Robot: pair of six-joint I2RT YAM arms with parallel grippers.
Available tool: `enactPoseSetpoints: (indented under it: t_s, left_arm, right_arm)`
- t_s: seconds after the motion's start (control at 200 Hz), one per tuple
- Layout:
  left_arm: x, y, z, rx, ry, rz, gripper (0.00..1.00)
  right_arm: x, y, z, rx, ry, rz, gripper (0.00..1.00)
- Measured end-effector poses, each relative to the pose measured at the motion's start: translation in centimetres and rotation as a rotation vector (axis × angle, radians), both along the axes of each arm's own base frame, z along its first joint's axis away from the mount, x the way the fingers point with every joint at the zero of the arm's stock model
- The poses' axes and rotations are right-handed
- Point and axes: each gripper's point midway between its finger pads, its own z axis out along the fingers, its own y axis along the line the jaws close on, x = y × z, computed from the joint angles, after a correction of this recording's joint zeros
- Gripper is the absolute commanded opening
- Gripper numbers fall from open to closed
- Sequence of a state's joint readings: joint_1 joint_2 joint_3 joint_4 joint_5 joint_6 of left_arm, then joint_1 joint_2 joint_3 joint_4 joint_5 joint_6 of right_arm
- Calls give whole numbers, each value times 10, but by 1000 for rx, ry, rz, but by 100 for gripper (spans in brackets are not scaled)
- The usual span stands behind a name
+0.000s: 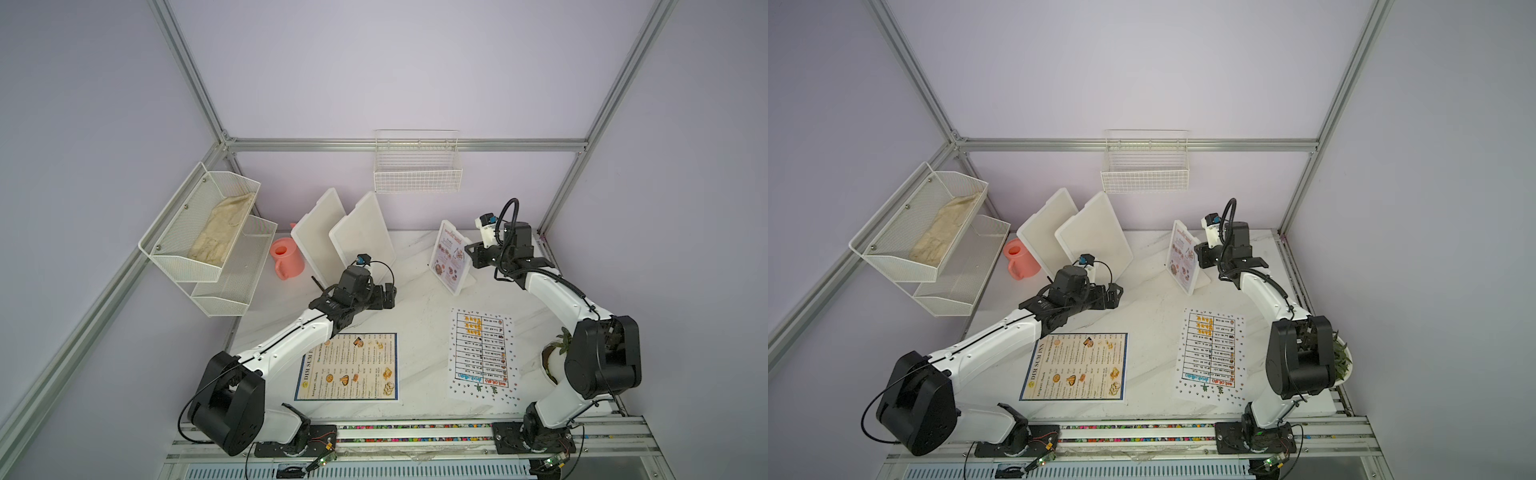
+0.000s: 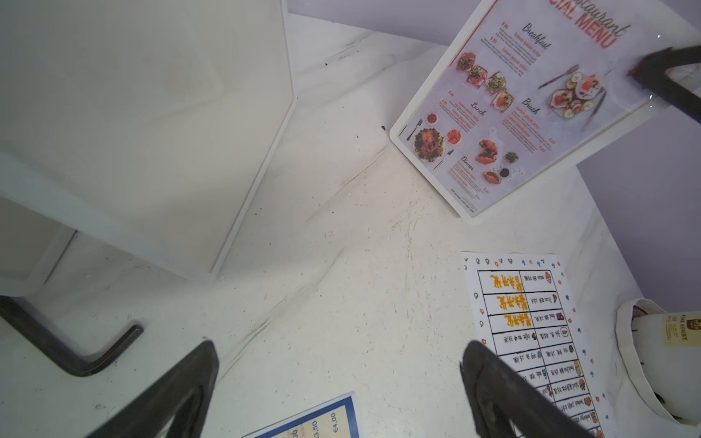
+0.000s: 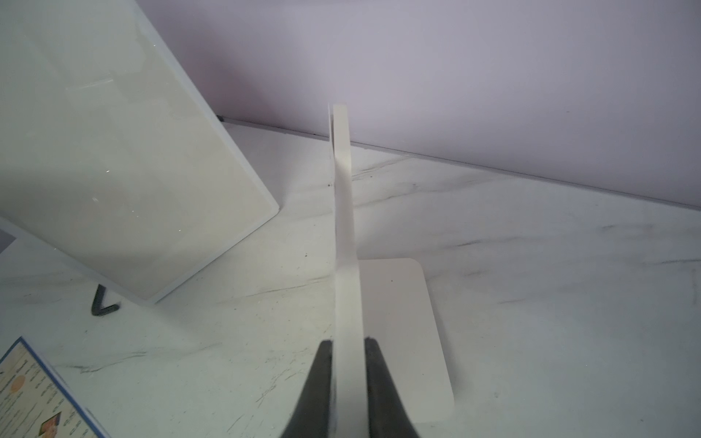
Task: Insert the menus into the narrow rack
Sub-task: Move the narrow rack to the corner of the board.
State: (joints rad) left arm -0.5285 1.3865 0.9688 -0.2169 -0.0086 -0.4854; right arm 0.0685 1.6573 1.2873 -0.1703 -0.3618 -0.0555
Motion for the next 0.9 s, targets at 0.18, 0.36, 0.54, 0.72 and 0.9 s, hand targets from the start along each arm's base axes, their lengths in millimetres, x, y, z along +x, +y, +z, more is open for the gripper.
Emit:
enactPoseSetpoints:
  t_s: [0.18, 0.36, 0.54, 0.72, 0.9]
  left_arm:
    - [2, -6, 13, 3, -31, -24, 100]
    - [-1, -5, 9, 35, -22, -41, 100]
    - [-1, -4, 11, 56, -24, -55, 100]
    - [3, -7, 26, 48, -55, -61, 100]
    - [5, -8, 31, 44, -64, -61, 100]
  right_arm:
    - [21, -60, -2, 25, -5, -105, 0]
    - [28, -108, -5, 56, -11, -163, 0]
    - [25, -154, -6, 67, -13, -239, 0]
    - [18, -198, -6, 63, -18, -317, 0]
    - [11, -227, -7, 53, -22, -366, 0]
